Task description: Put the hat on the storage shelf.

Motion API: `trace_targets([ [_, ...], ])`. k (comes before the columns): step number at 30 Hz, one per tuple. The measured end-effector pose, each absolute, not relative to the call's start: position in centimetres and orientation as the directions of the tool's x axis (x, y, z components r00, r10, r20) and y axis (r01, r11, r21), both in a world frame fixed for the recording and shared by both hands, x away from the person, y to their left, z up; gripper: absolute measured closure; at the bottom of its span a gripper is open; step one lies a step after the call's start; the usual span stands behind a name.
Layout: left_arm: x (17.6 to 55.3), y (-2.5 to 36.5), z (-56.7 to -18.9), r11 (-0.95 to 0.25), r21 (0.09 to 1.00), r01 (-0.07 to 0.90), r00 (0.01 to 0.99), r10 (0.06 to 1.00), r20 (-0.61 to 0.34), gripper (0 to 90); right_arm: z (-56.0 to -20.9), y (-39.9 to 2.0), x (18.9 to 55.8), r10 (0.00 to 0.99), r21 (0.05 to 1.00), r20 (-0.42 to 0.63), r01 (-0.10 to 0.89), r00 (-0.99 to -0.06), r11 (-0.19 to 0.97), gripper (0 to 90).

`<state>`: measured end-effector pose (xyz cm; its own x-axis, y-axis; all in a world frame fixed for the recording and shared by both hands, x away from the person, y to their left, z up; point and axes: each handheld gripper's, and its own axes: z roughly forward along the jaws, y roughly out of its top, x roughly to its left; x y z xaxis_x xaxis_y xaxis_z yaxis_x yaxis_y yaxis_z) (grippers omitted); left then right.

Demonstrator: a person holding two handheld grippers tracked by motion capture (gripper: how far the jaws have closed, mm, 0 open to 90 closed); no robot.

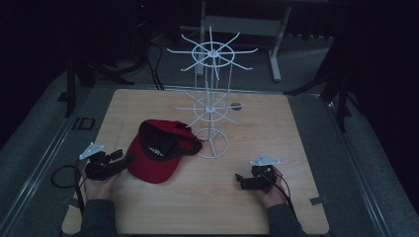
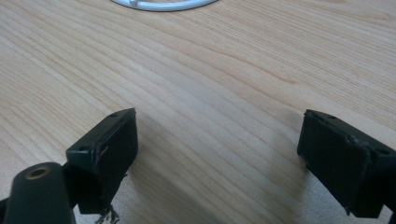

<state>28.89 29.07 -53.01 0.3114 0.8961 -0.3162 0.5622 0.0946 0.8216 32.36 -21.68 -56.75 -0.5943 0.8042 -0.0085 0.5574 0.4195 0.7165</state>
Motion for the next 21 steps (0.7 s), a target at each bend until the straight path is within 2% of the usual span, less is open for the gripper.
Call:
trace_targets([
  [15, 30.3, 28.8, -53.4, 0.049, 0.809, 0.585, 0.317, 0.905, -0.284, 40.1, -56.7, -21.7, 32.3, 0.804, 0.716, -0.008, 0.558, -0.594, 0.420, 12.1],
  [21, 31.1, 28.2, -54.0, -0.030, 0.771, 0.636, 0.359, 0.896, -0.262, 42.3, -56.7, -21.7, 32.3, 0.804, 0.716, -0.009, 0.557, -0.595, 0.420, 12.1],
])
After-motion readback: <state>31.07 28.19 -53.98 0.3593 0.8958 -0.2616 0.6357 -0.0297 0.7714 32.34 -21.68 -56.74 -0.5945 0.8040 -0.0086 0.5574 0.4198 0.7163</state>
